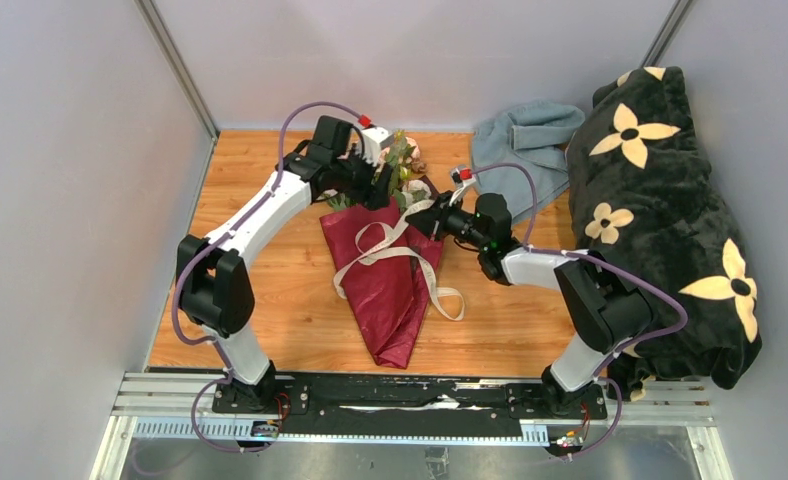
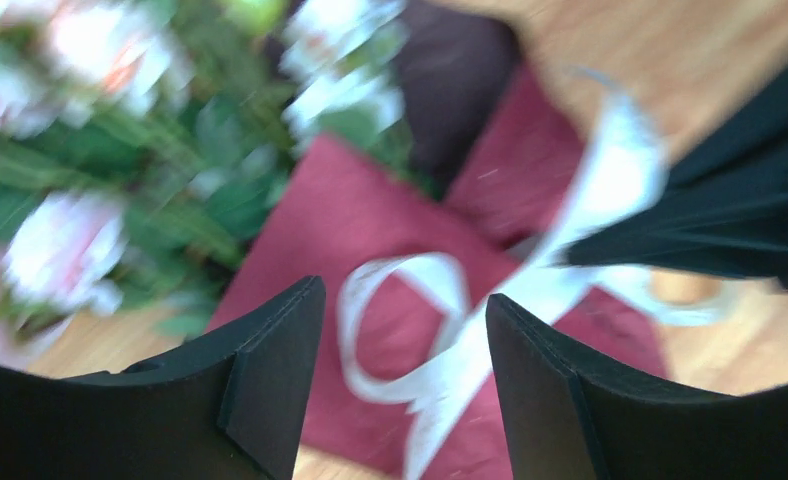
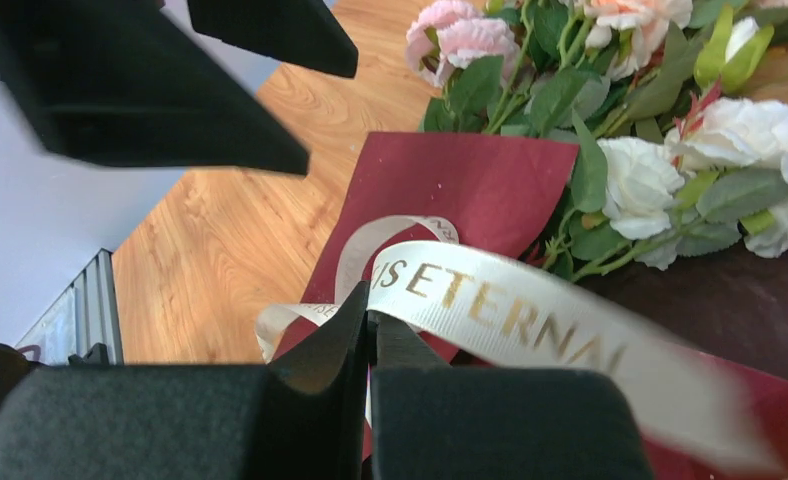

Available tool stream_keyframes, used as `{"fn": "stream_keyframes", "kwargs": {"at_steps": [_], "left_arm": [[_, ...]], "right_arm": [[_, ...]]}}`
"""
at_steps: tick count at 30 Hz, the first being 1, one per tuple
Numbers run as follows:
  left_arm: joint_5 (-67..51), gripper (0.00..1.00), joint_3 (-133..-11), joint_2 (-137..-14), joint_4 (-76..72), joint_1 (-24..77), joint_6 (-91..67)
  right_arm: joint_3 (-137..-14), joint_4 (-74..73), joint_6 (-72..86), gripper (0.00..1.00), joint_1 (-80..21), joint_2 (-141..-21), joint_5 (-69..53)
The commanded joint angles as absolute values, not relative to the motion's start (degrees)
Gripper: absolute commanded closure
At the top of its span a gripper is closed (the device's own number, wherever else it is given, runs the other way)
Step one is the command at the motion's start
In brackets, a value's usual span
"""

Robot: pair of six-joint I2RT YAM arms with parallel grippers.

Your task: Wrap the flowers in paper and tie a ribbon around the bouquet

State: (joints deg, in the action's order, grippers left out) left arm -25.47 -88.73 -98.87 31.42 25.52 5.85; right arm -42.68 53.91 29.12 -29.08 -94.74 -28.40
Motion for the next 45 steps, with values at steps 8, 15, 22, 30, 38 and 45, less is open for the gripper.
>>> {"fn": "stream_keyframes", "kwargs": {"at_steps": [8,15,22,30,38,45], "left_arm": [[-10.54,0.33,-84.62,-110.18,39.85,22.32,14.20],[-11.45,0.81,-83.52,-112.13,40.51,22.41,14.93],[-21.37,1.00,-81.45,-102.21,39.21,22.37,16.19],[-21.36,1.00,-76.45,-90.65,37.94,21.14,14.94],[-7.64,1.00,-70.83,-84.21,42.75,14.72,15.91],[-2.25,0.78,-60.55,-82.32,42.45,10.16,20.08]], "right_arm": [[-41.91,48.82,27.24,1.00,-28.74,-94.92,-28.24],[-43.91,47.64,28.36,1.00,-29.03,-96.36,-29.18],[-53.33,40.90,26.90,1.00,-31.07,-102.35,-26.50],[-60.11,32.30,26.10,1.00,-31.11,-110.92,-23.16],[-60.65,27.90,23.71,1.00,-31.09,-113.25,-22.46],[-63.81,21.90,19.70,1.00,-32.61,-113.91,-23.73]]}}
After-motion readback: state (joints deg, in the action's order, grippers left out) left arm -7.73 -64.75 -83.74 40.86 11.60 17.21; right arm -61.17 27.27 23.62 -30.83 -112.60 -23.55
